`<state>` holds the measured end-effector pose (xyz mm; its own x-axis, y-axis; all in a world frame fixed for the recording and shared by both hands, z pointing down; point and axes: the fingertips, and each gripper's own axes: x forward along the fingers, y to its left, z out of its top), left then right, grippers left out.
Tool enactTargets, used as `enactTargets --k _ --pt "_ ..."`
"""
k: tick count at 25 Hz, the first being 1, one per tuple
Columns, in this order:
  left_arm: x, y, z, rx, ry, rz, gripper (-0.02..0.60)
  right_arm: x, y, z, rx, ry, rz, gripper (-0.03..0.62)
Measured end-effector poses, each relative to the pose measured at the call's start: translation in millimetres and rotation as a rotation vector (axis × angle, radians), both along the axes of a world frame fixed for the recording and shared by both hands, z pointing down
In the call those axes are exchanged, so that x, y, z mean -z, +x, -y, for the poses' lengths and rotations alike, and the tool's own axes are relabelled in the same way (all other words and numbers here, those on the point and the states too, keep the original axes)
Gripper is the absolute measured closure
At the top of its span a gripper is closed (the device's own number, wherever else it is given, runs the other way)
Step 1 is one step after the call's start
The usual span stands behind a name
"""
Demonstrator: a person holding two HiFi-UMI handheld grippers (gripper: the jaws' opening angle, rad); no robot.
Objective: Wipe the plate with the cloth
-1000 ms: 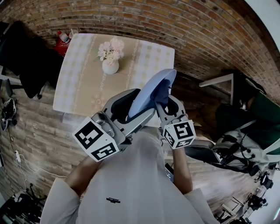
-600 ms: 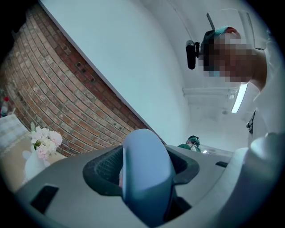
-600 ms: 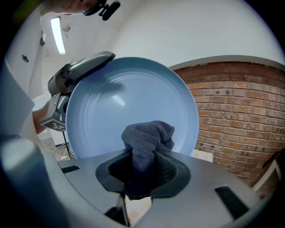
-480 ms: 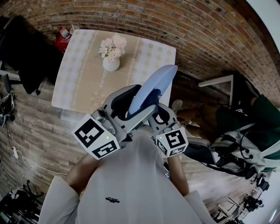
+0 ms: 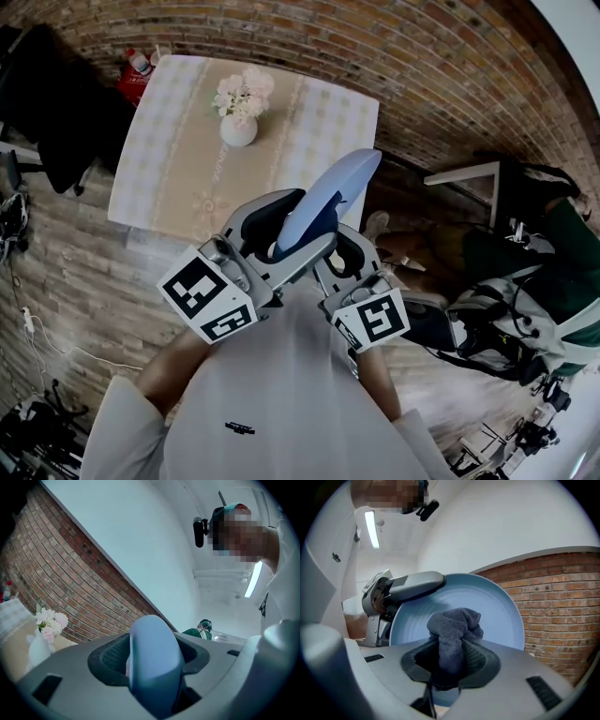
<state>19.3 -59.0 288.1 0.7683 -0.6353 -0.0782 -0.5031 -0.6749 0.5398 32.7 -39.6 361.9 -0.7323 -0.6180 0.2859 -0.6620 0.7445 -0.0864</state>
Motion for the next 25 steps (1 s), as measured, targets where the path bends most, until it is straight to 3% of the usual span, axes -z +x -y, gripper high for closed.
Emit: enactTargets --k 13,18,22,25 --pt "-3.9 13.4 -19.3 -0.064 -0.009 0.018 0.316 53.8 29.9 36.1 -0.103 0.18 0.071 0.47" --pt "-8.1 17.0 -18.9 -0.051 -0.025 0.005 0.316 59.5 47.4 43.6 -0.18 0.205 0.096 0.47" --pt "-14.9 16.8 -19.2 -0.026 -0.009 0.06 0.316 70.8 72.8 50.8 -0.29 0.219 0.161 0.47" --pt "-25.2 12.5 -16.7 -0.004 -0.05 0.059 0.316 86.3 82.9 48.9 -0.317 0.243 0.186 0.47"
